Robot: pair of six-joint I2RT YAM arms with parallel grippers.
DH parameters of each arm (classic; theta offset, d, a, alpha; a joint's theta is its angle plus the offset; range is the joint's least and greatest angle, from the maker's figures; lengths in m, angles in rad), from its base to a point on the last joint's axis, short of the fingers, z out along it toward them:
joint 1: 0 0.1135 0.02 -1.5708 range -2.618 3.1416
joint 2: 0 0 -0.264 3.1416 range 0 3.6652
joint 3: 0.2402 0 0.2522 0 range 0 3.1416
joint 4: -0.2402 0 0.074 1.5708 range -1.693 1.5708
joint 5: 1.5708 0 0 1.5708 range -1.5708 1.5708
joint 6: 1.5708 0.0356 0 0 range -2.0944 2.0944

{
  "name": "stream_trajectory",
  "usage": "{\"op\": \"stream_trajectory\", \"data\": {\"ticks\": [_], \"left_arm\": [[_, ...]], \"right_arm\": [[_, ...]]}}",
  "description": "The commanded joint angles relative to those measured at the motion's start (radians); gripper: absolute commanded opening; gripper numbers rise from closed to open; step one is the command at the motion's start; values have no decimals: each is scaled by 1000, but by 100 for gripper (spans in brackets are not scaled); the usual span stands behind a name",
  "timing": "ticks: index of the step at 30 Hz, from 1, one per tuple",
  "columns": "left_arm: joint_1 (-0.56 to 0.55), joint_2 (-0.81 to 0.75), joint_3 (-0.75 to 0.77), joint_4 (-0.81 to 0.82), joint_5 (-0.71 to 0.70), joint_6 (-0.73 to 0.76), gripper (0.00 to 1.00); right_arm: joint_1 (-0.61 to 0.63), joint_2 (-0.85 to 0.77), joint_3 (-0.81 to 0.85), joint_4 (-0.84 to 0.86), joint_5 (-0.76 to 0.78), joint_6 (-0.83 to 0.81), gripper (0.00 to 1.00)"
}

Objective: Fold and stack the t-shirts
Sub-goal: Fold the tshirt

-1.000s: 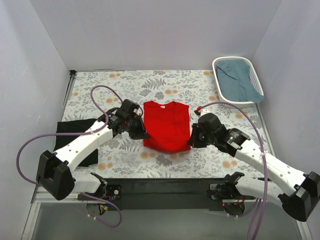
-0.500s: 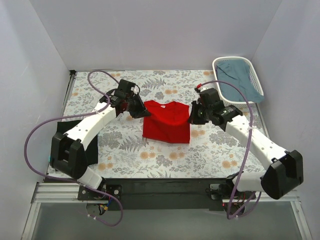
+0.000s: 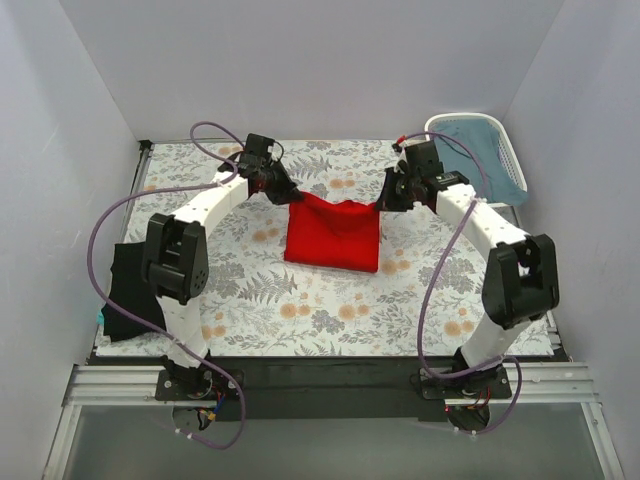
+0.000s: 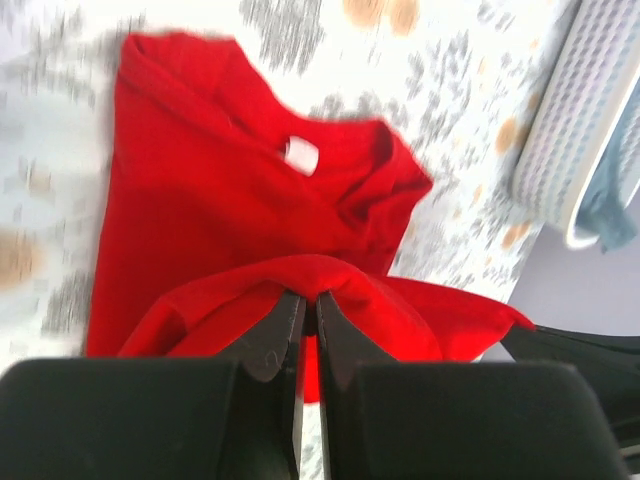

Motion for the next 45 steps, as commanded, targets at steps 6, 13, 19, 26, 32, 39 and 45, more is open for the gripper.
{"op": "stream_trajectory", "data": {"ticks": [6,13,19,26,32,39,45], "left_arm": [[84,331,311,138,97,-6,25],[153,359,379,235,143,25,80],[159,261,258,193,88,33,79],[107,92,-12,262,14,19,66],[41,35,-81,275,-46,75,55],[-34,75,-81,255,-111,125,44],[-75,75,-184,245,-171,65,31]], "right_arm": [[-86,364,407,81,-106,-61,34],[-98,432,471,31,-73,-63,62],[-39,271,256,40,42,-56,63],[101,223,141,58,167,-38,59],[161,266,110,63,193,-24,58],[185,324,116,70,227,-26,57],[190,343,75,72,234,-36,57]]}}
